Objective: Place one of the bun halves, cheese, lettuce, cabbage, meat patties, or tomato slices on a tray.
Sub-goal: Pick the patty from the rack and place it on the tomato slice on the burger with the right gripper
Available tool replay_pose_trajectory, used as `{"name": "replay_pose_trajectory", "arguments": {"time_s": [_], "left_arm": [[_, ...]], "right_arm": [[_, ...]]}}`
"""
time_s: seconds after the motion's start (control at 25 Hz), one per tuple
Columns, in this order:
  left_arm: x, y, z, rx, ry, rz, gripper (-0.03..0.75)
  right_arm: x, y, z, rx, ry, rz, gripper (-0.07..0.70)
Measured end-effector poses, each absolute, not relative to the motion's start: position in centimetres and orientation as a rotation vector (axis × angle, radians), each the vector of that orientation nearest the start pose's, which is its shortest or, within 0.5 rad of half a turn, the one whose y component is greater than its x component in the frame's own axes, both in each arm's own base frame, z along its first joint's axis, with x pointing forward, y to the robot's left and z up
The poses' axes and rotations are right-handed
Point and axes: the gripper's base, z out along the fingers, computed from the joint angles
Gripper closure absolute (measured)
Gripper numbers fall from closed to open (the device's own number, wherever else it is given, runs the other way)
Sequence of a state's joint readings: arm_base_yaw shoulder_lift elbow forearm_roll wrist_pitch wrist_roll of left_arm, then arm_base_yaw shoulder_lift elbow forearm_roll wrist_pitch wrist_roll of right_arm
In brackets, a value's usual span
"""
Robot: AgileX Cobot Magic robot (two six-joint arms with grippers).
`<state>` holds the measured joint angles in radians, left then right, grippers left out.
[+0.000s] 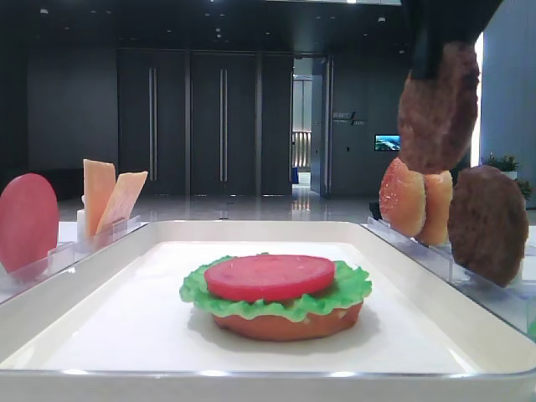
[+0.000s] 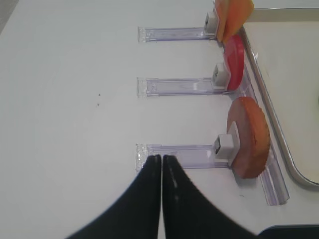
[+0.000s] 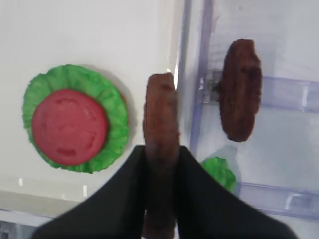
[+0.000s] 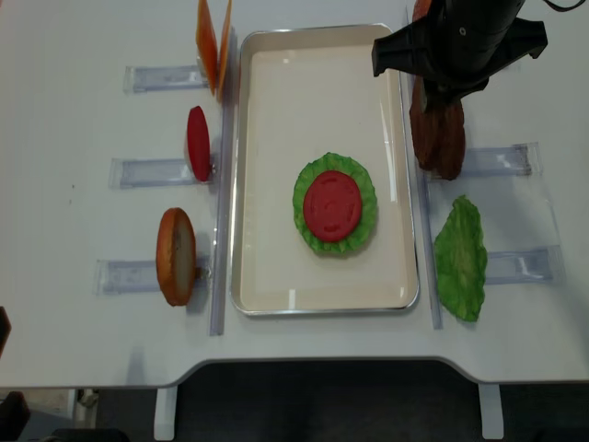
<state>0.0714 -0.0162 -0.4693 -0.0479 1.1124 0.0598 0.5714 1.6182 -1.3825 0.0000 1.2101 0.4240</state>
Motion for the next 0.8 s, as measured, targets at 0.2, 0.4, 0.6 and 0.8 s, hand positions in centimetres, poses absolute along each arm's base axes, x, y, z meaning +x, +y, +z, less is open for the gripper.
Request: {"name": "replay_pose_trajectory", "arguments": {"time_s": [0.2, 0.4, 0.6, 0.8], "left_arm": [[-0.6, -0.4, 26.5, -0.009, 2.11, 0.02, 0.716], [-0.6, -0.4, 26.5, -0.009, 2.11, 0.02, 0.716], [-0.6, -0.4, 26.5, -0.009, 2.11, 0.021, 0.716], [-0.6, -0.4, 26.5, -0.009, 2.11, 0.021, 0.716]], "right_arm": [[25.3, 18.9, 29.5, -0.269, 2.916, 0.319, 0.517], [24.6, 19.9, 28.4, -0.271, 2.87, 0.505, 0.518], [24.4, 21.1, 28.1, -0.279, 2.782, 0.741, 0.518], [24.0, 21.4, 26.7, -0.28, 2.754, 0.839, 0.518]]}}
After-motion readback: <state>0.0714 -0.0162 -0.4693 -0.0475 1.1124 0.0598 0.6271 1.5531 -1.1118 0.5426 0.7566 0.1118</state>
